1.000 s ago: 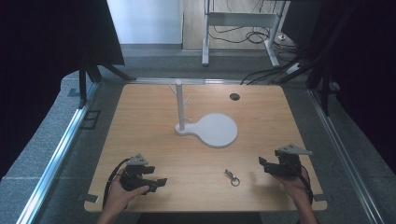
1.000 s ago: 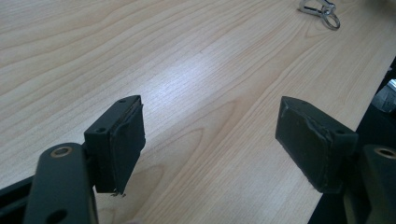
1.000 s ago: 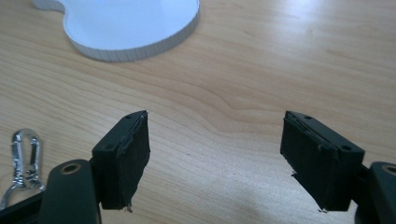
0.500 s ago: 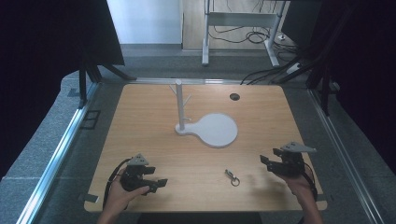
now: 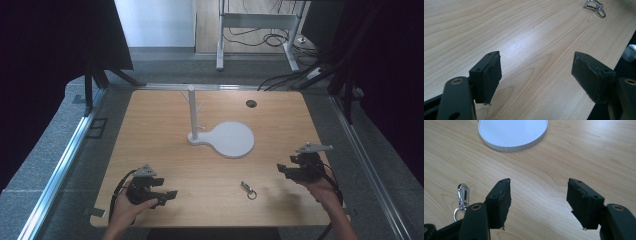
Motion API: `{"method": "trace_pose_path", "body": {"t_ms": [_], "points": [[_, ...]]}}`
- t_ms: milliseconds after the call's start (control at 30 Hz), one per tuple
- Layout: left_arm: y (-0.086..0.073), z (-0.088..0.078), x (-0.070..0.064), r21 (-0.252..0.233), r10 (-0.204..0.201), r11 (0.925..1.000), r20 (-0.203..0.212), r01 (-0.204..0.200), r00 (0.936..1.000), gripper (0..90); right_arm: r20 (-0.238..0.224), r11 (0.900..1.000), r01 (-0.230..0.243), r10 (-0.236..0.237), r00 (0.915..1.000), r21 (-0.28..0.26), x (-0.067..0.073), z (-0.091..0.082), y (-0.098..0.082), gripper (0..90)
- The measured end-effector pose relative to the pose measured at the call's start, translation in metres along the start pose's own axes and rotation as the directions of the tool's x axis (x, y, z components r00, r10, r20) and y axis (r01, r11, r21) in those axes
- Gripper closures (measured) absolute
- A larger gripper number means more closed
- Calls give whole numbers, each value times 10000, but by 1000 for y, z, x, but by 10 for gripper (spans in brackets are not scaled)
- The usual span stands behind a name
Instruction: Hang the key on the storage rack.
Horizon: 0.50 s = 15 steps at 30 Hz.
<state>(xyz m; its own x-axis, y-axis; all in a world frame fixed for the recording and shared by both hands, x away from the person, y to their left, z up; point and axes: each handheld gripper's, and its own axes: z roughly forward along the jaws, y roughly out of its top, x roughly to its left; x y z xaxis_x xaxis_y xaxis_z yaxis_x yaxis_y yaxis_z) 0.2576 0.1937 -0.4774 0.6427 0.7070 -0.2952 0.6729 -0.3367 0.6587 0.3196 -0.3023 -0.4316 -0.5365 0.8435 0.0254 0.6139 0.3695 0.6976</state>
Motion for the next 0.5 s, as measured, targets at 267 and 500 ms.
{"method": "trace_pose_path", "body": {"t_ms": [267,500], "points": [[-1,-2,3,-27,-97,9999,70,97,9999,249,-166,9995,155,-150,9997,293,3,4,4,383],[-1,-2,2,24,-99,9999,233,99,9997,253,-255,9961,726,-714,9971,497,14,3,19,394]]}}
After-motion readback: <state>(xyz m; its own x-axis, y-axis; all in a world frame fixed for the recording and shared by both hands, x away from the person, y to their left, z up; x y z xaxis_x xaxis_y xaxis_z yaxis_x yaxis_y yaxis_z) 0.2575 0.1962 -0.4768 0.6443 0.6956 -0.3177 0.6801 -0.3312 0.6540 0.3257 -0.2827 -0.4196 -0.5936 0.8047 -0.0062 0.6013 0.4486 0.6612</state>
